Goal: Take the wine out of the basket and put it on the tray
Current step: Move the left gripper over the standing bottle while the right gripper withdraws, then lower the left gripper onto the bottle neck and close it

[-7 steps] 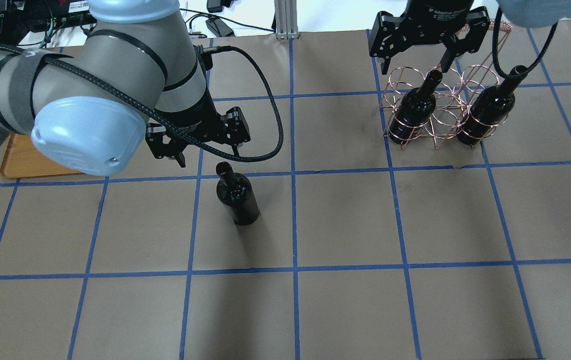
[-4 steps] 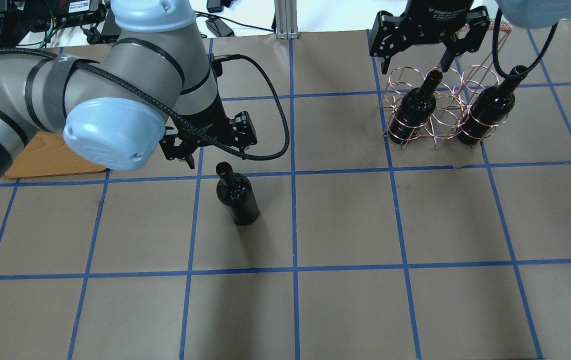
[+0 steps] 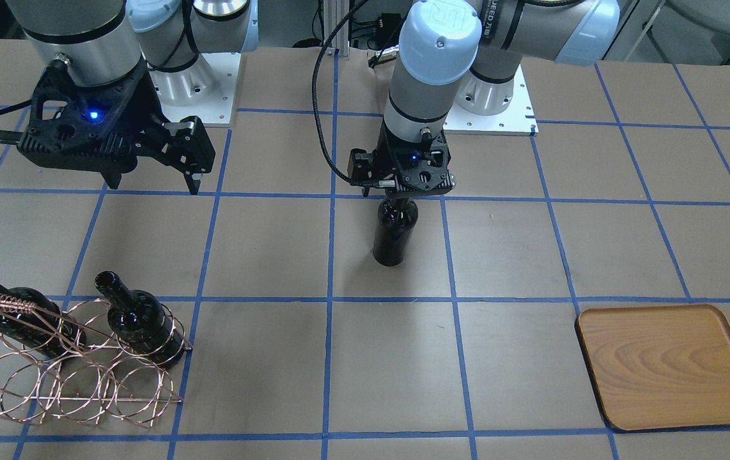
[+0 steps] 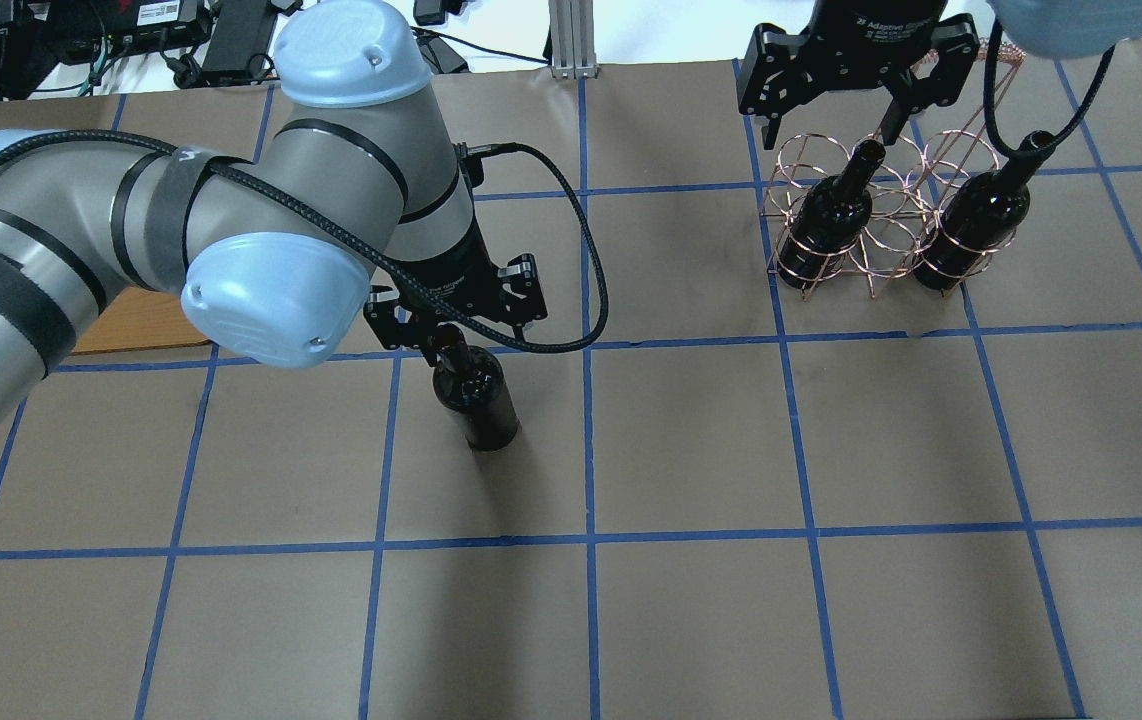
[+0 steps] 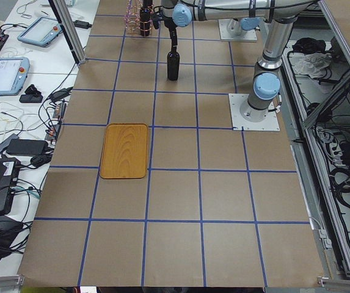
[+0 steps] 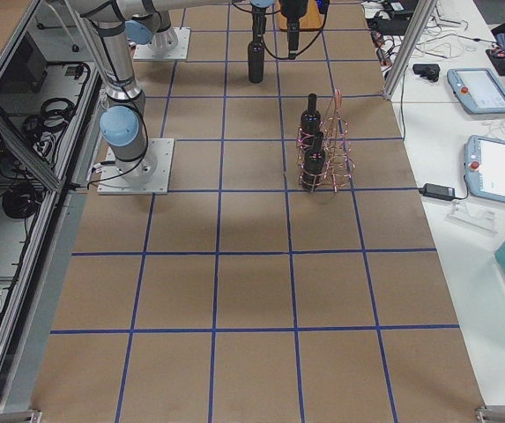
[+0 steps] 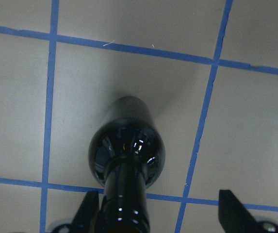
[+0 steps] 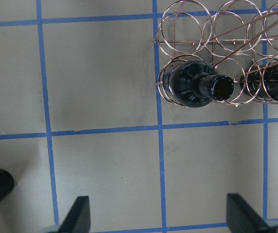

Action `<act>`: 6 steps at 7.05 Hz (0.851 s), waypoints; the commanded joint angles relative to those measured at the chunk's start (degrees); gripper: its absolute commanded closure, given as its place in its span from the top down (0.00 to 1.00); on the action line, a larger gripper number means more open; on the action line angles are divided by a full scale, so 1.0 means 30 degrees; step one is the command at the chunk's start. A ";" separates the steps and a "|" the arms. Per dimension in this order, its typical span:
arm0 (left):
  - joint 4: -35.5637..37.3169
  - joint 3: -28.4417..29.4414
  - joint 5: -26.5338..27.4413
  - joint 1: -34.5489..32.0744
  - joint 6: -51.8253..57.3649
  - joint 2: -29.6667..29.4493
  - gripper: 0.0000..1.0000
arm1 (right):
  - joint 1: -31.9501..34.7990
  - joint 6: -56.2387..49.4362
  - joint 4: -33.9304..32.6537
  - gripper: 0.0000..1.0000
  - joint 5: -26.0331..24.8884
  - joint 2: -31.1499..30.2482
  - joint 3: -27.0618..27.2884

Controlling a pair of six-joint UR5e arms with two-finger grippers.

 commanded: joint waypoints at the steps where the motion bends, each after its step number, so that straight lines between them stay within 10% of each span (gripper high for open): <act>1: 0.0006 -0.0227 0.0043 -0.0012 0.0340 0.0227 0.87 | 0.0000 0.0000 -0.0029 1.00 0.0008 0.0000 0.0001; 6: 0.0092 -0.0257 0.1274 0.0106 0.0664 0.0315 0.71 | 0.0000 0.0000 -0.0059 1.00 0.0008 -0.0029 0.0001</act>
